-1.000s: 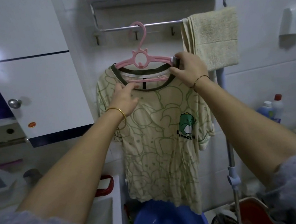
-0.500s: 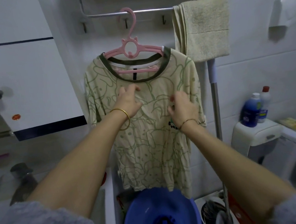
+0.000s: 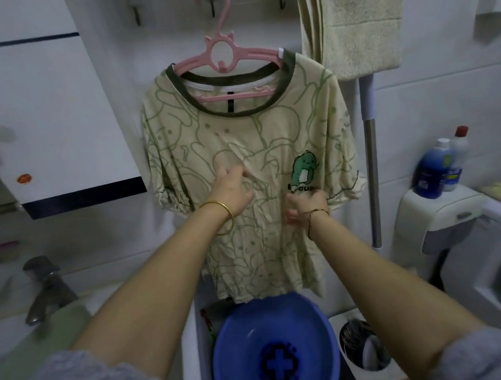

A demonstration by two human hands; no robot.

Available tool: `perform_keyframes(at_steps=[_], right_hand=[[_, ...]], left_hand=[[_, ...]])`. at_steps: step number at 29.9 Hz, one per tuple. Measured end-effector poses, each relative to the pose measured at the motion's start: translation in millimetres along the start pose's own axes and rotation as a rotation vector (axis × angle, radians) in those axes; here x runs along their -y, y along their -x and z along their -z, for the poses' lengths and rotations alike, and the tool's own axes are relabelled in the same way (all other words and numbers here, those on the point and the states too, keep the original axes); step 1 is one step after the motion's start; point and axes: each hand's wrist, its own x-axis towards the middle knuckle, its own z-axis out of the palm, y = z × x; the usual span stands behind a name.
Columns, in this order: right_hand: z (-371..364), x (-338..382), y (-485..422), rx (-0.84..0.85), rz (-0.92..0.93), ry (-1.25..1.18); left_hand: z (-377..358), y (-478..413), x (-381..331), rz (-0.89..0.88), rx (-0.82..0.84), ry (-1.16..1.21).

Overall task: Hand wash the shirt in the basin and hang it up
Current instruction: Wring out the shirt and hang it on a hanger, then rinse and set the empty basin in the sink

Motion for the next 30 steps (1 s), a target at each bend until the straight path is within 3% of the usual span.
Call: perform_keyframes(at_steps=[4,9,12,17,24,26,30], right_hand=[[9.4,-12.8,-11.5,-0.034,0.1,0.2],[32.2,-18.5,4.5,-0.477,0.258,0.251],[22.9,-26.6,14.8,-0.367,0.293,0.347],[16.6,-33.2,28.6,-0.488,0.313,0.081],[-7.9,-104.4,75.7,-0.506,0.297,-0.222],[-27.6,-135.1,90.8,-0.399,0.276,-0.075],[-95.7,-173.1,116.5,0.071,0.117,0.245]], left_hand=[[-8.5,6.3,5.6,0.008,0.012,0.005],[-14.6,14.1,15.0,0.029,0.023,-0.001],[-17.5,21.8,21.4,0.043,0.04,0.019],[-22.2,37.2,34.7,0.063,0.061,0.01],[-34.0,82.8,73.1,0.127,0.114,0.073],[-33.3,102.3,89.5,0.151,0.132,0.063],[-15.5,146.6,134.2,0.262,0.081,0.085]])
